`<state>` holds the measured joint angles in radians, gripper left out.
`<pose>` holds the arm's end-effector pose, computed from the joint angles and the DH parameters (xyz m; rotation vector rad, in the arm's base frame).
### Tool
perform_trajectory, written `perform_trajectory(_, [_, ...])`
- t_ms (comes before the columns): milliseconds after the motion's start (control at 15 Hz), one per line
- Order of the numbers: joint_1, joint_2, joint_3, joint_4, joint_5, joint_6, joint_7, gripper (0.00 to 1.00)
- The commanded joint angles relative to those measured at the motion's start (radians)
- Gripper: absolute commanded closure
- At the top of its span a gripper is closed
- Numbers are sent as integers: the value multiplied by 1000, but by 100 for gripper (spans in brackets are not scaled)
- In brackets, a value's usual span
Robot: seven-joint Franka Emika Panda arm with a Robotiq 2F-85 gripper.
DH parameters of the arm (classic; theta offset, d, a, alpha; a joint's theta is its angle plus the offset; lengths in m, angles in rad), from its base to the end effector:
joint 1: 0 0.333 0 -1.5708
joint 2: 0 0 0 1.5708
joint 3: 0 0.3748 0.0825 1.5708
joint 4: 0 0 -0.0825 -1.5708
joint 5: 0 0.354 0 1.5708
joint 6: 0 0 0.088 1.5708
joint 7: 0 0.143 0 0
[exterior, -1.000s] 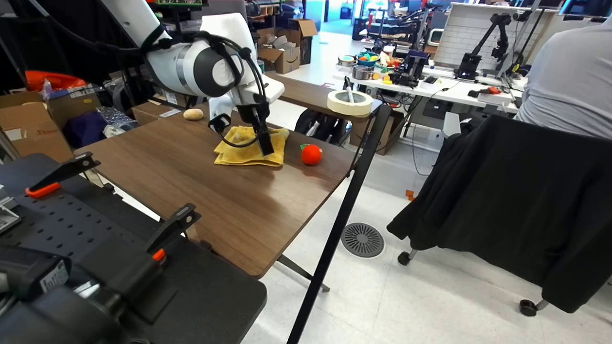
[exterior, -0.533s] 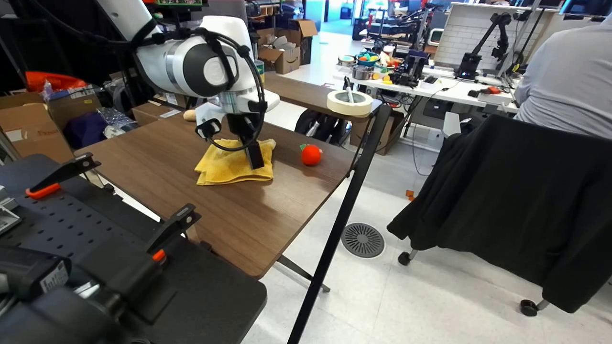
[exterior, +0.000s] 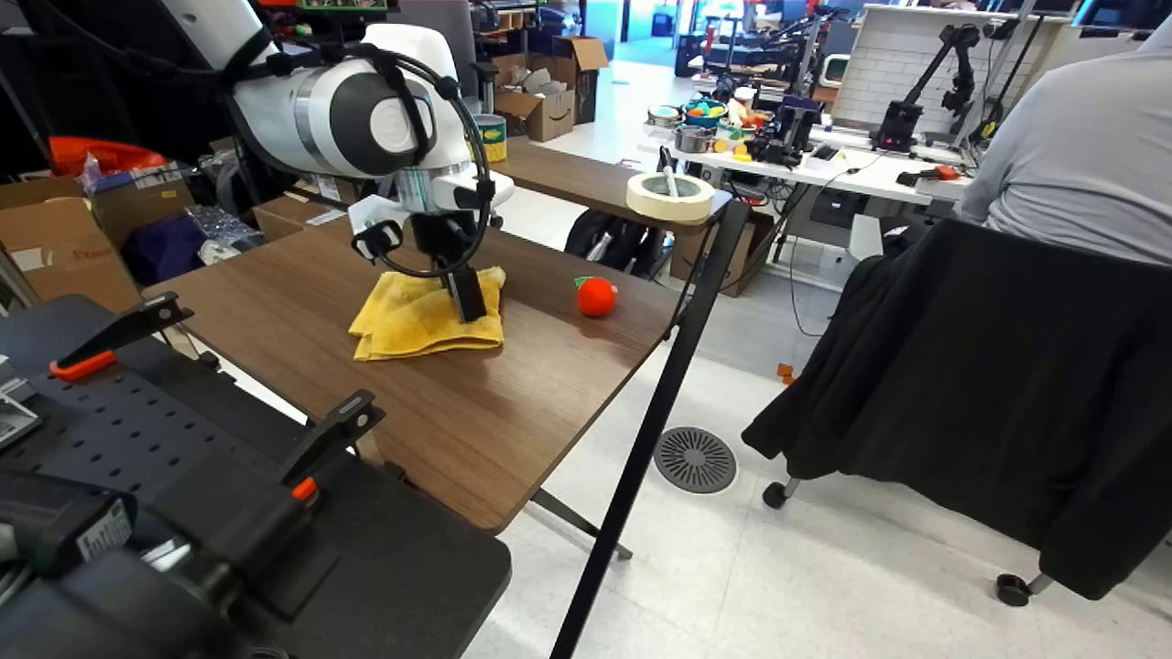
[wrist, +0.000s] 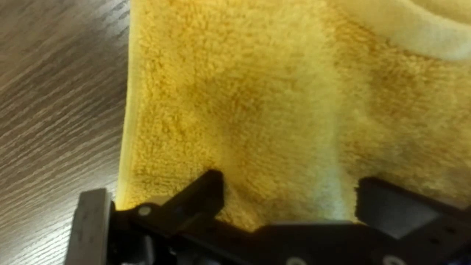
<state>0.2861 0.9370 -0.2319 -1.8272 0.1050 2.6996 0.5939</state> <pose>0.6413 0.0401 0.0549 2.8810 -0.8089 0.0187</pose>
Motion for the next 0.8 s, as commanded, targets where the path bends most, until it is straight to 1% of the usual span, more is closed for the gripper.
perform_trajectory(0, [21, 22, 35, -20, -52, 30, -41, 0])
perform_trajectory(133, [46, 30, 63, -33, -73, 61, -61, 0])
perform_trajectory(267, [59, 35, 113, -34, -70, 88, -90, 0])
perform_trajectory(533, [111, 11, 203, -66, -71, 86, -142, 0])
perform_trajectory(733, [183, 1, 225, -100, -96, 105, -152, 0])
